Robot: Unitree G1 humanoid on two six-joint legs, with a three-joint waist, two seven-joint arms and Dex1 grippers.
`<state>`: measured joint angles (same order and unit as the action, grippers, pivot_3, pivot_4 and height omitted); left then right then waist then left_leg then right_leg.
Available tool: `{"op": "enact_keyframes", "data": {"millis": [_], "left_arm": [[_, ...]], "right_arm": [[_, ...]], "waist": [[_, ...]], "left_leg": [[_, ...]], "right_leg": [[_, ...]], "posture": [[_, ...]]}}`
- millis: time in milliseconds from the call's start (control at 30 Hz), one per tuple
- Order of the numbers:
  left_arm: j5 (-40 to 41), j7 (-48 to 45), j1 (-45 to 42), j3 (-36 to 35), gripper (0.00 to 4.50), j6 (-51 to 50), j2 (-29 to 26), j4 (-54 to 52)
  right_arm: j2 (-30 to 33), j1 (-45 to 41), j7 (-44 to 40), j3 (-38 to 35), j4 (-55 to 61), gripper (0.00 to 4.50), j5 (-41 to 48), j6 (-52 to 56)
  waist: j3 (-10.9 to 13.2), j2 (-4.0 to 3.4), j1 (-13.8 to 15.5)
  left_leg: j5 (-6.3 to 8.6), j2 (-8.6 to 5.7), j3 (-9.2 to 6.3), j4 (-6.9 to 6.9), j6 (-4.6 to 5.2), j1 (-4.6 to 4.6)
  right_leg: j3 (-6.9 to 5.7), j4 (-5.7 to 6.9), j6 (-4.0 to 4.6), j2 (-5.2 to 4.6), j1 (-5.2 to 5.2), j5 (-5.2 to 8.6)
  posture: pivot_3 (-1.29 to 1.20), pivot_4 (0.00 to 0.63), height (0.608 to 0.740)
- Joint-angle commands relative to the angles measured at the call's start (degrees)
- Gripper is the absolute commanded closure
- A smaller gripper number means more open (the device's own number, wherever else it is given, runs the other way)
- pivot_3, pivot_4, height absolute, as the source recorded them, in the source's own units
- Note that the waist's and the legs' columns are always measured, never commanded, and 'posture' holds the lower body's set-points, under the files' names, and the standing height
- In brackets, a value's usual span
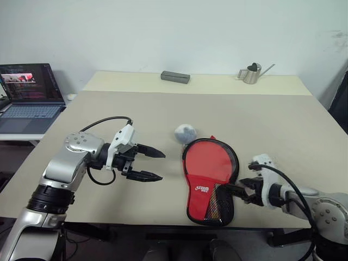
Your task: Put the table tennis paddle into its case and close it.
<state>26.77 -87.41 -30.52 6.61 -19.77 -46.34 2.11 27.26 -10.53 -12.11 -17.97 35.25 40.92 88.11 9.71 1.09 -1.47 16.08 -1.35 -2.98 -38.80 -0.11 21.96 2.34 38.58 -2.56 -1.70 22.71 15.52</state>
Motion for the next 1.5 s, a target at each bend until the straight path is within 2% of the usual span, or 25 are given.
{"op": "enact_keyframes", "data": {"millis": [33,367,667,733,867,1000,1233,1500], "left_arm": [[0.5,-0.9,-1.0,-0.5,0.76,0.2,0.2,-0.8],[-0.4,3.4,-3.1,-2.8,0.76,-0.1,0.8,3.5],[-2.7,9.1,-7.8,-5.0,0.76,-0.1,1.0,10.1],[-2.7,11.9,-9.3,-6.1,0.76,-0.6,1.8,12.0],[-3.7,13.6,-11.0,-6.5,0.76,-0.6,2.1,15.0],[-4.9,13.6,-11.7,-6.5,0.76,0.3,1.6,17.6],[-6.8,13.1,-12.4,-6.6,0.76,2.0,1.3,20.9],[-7.7,12.5,-12.5,-6.5,0.76,2.8,1.7,21.9]], "right_arm": [[3.6,-1.5,-0.9,-0.6,-0.2,0.03,-3.7,-7.7],[10.2,-4.3,-17.0,7.2,2.2,0.03,-3.4,-29.5],[12.9,-10.0,-27.1,15.8,-2.3,0.03,-3.6,-35.6],[13.3,-11.6,-28.7,19.3,-4.1,0.03,-6.1,-37.7],[11.1,-14.0,-29.8,23.9,-7.4,0.03,-7.8,-39.8],[6.8,-16.3,-29.8,28.9,-14.2,0.03,-13.7,-46.4],[-2.1,-19.7,-29.3,31.4,-26.1,0.03,-19.6,-55.7],[-4.0,-17.4,-32.5,33.7,-35.2,0.03,-25.1,-63.2]], "waist": [[0.0,0.00,-0.2],[0.0,0.03,-0.5],[0.3,0.32,-0.4],[0.3,0.33,-0.4],[0.3,0.43,-0.4],[0.3,0.43,-0.4],[0.3,0.43,-0.4],[0.3,0.43,-0.4]], "left_leg": [[0.00,0.02,-0.01,0.03,0.00,0.00],[0.00,0.08,0.15,0.47,0.00,0.10],[0.00,0.07,0.11,0.50,0.00,0.14],[0.00,0.07,0.10,0.52,0.00,0.14],[0.00,0.07,0.10,0.53,-0.01,0.16],[-0.01,0.06,0.13,0.58,-0.02,0.16],[-0.02,0.04,0.13,0.59,-0.05,0.20],[-0.03,0.01,0.12,0.59,-0.07,0.23]], "right_leg": [[0.00,0.00,0.05,-0.02,0.02,-0.01],[-0.03,0.09,0.33,0.01,0.47,-0.05],[-0.07,0.02,0.34,-0.03,0.49,-0.06],[-0.07,0.00,0.34,-0.04,0.49,-0.06],[-0.08,-0.01,0.34,-0.10,0.52,-0.06],[-0.08,0.00,0.35,-0.10,0.57,-0.06],[-0.10,0.01,0.37,-0.14,0.64,-0.06],[-0.13,0.03,0.37,-0.21,0.67,-0.06]], "posture": [[0.00,0.150,0.740],[0.00,0.150,0.740],[0.00,0.150,0.740],[0.00,0.150,0.740],[0.00,0.150,0.740],[0.00,0.150,0.740],[0.00,0.150,0.740],[0.00,0.150,0.740]]}}
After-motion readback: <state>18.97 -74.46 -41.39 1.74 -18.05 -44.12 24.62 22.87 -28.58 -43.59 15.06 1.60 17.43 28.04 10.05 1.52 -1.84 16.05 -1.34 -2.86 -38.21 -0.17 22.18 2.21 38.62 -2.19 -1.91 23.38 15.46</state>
